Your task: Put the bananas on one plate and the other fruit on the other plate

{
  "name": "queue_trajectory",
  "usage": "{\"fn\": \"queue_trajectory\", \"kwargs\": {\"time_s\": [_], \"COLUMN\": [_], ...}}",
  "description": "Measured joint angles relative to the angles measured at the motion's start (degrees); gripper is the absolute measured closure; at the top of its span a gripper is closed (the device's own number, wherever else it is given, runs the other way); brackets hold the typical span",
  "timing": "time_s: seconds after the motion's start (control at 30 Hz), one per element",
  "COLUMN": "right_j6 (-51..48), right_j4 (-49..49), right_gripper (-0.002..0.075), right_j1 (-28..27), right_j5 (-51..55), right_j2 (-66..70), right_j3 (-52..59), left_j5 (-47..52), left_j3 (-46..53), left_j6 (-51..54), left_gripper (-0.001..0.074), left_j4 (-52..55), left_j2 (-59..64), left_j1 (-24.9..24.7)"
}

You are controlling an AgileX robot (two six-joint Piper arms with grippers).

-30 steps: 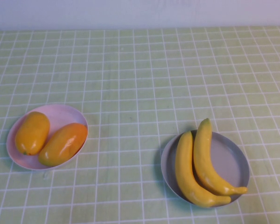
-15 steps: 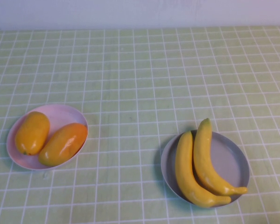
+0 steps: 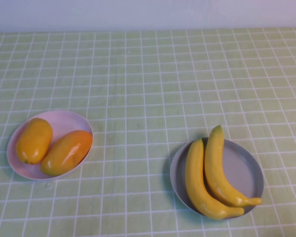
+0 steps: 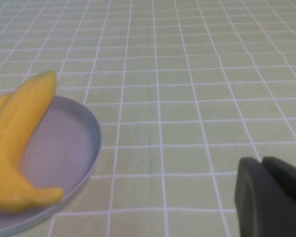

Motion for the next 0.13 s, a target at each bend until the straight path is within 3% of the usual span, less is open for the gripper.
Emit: {"fn": "queue_trajectory", "kwargs": {"time_s": [0.13], "right_j6": [0.0], "right_j4": [0.0], "right_gripper": [0.0741], "right_j1": [0.0], "right_j5": [0.1], "right_j2": [0.0], "right_j3": [0.0], "left_j5": [0.0], "left_j3": [0.0], "left_j6": [0.0], "left_gripper": [0.0735], "left_j4": [0.0], "left_j2": [0.0], "left_j1": [0.0]}}
